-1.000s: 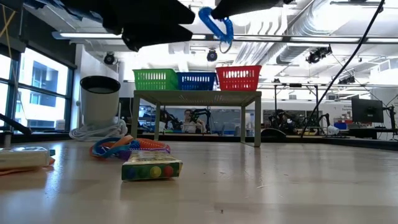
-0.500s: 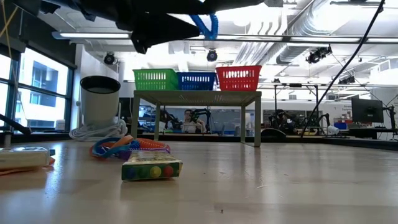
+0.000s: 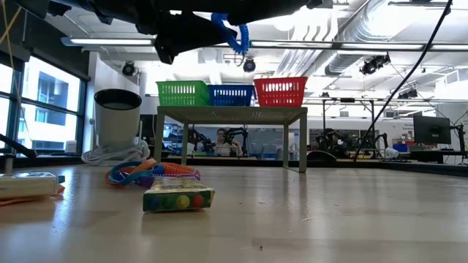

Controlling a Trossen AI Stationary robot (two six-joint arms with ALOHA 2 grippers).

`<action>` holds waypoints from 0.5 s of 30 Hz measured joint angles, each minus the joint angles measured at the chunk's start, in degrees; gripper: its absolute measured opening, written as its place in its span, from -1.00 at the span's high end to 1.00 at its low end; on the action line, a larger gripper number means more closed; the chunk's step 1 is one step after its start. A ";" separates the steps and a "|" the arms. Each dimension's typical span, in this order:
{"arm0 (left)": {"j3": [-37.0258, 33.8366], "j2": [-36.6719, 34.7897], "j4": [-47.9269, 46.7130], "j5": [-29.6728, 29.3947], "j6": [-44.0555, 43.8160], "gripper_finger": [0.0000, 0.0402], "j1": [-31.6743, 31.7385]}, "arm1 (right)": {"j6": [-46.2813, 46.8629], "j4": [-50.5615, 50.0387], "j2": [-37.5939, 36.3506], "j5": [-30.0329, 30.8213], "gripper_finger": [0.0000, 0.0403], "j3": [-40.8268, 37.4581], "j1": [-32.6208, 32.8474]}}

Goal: Pick & Place Office Desk Supplies
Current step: Put the blue spring keychain into the green bin on the shelf

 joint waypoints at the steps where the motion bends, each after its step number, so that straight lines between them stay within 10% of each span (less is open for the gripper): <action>1: 0.00 0.00 -0.04 -0.03 -0.06 -0.13 0.00 | 0.01 0.02 0.00 0.03 0.98 0.00 0.01; 15: 0.00 0.00 -2.61 -6.21 -0.93 0.26 -0.33 | 0.67 -0.09 0.00 -0.09 0.98 0.00 0.45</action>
